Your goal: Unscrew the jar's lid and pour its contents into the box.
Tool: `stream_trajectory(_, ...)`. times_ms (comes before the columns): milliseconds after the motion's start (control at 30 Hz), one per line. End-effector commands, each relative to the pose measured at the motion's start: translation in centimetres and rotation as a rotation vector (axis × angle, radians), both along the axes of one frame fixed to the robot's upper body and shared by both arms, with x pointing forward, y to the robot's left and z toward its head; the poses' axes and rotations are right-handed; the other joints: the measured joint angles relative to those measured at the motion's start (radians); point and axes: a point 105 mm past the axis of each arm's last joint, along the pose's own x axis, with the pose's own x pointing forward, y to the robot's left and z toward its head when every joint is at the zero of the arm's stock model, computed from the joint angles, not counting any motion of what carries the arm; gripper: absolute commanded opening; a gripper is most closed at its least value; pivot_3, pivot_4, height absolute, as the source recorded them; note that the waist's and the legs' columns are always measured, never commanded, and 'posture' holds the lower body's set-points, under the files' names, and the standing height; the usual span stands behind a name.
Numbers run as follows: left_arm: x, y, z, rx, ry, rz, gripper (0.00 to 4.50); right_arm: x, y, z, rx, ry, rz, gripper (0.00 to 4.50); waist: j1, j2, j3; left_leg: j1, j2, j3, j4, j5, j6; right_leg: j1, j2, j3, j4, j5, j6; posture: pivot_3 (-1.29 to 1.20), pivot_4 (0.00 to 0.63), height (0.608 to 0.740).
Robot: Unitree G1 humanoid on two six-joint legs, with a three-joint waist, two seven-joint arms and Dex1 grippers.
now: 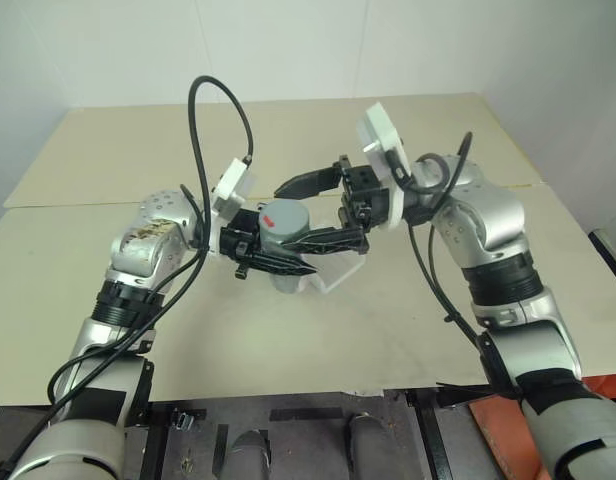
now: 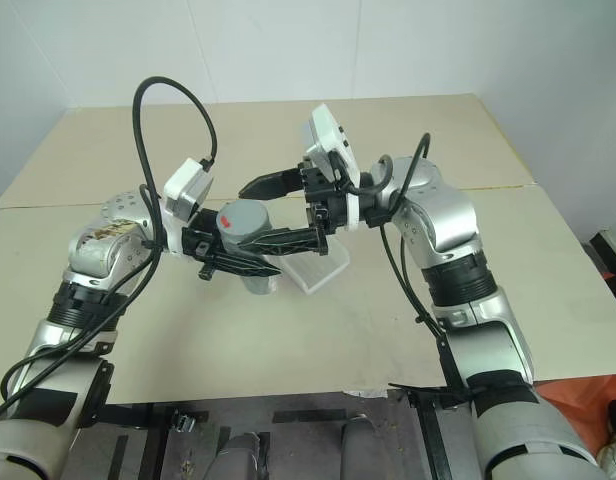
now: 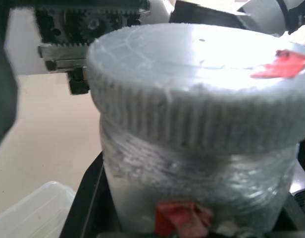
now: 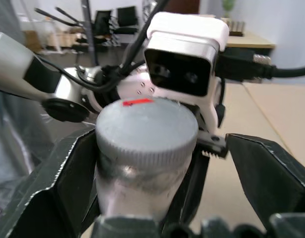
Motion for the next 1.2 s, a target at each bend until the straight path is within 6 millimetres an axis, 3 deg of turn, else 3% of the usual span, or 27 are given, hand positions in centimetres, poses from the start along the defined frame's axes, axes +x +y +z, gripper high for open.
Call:
stream_trajectory(33,1.0,1.2,1.2,-0.047,-0.066,0.076,1.94,0.7,-2.6,1.1,0.024,-0.053,-0.174,4.47,0.002,0.0,0.0,0.0,0.0,0.0,0.0,0.0,0.0,0.0,0.0,0.0,0.0,0.0,0.0,0.0,0.15,0.74)
stream_trajectory(267,3.6,1.3,1.3,-0.081,-0.085,0.218,1.94,-0.5,-3.8,2.3,0.07,-0.111,-0.384,4.47,-0.002,0.0,0.0,0.0,0.0,0.0,0.0,0.0,0.0,-0.001,0.0,0.0,0.0,0.0,0.0,0.0,0.15,0.74)
stream_trajectory(533,3.6,0.3,1.2,-0.068,-0.074,0.163,1.94,-1.6,-1.4,2.5,0.095,-0.083,-0.489,4.47,0.0,0.0,0.0,0.0,0.0,0.0,0.0,0.0,0.001,0.0,0.0,0.0,0.001,0.0,0.0,0.0,0.15,0.74)
stream_trajectory(900,3.4,-0.5,1.3,-0.049,-0.098,0.12,1.94,-1.1,1.7,2.7,0.111,-0.056,-0.496,4.47,0.0,0.0,0.0,0.0,0.0,0.0,0.0,0.0,0.001,-0.001,0.0,0.0,0.001,0.0,0.0,0.0,0.15,0.74)
stream_trajectory(1200,3.0,0.3,1.6,-0.049,-0.106,0.12,1.94,0.7,1.2,1.8,0.082,-0.041,-0.557,4.47,-0.001,0.0,0.0,0.0,0.0,0.0,0.0,0.0,0.001,-0.001,0.0,0.0,0.002,0.0,0.0,0.0,0.15,0.74)
